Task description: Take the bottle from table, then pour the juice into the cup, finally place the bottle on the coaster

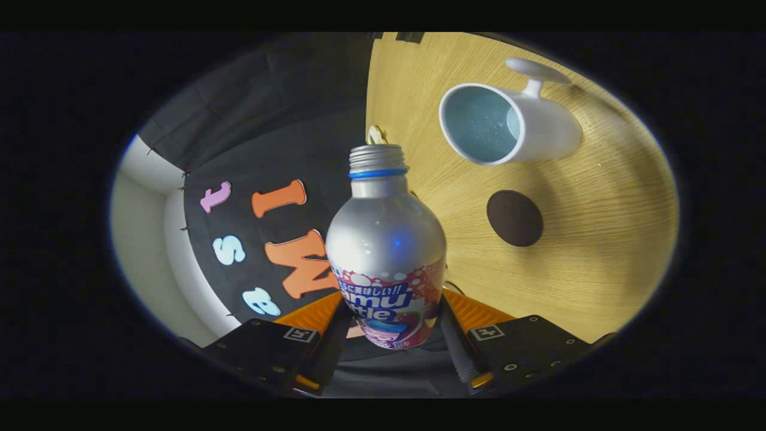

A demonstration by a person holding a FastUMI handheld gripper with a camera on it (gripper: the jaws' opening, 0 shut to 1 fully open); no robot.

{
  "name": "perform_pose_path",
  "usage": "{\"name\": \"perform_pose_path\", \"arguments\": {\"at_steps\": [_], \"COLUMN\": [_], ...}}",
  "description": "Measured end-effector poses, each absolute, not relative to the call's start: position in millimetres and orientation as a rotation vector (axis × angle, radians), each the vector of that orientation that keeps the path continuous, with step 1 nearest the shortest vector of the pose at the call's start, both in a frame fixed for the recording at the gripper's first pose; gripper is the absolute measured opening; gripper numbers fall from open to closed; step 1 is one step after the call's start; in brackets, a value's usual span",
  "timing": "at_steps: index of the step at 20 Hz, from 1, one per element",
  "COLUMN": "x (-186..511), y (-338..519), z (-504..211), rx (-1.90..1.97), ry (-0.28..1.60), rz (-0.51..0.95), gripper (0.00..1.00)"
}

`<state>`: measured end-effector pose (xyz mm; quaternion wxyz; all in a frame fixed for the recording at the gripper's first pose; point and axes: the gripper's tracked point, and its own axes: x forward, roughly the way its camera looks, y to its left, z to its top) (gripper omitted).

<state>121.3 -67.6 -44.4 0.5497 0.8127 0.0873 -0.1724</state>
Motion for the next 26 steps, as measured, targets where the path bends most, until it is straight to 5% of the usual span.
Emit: {"name": "perform_pose_path", "arguments": {"at_steps": [26], "x": [132.5], "y": [-78.3], "z": [-44.4], "rx": [2.097], "ry": [0.149], "rz": [-0.445], "gripper": [0.77]}}
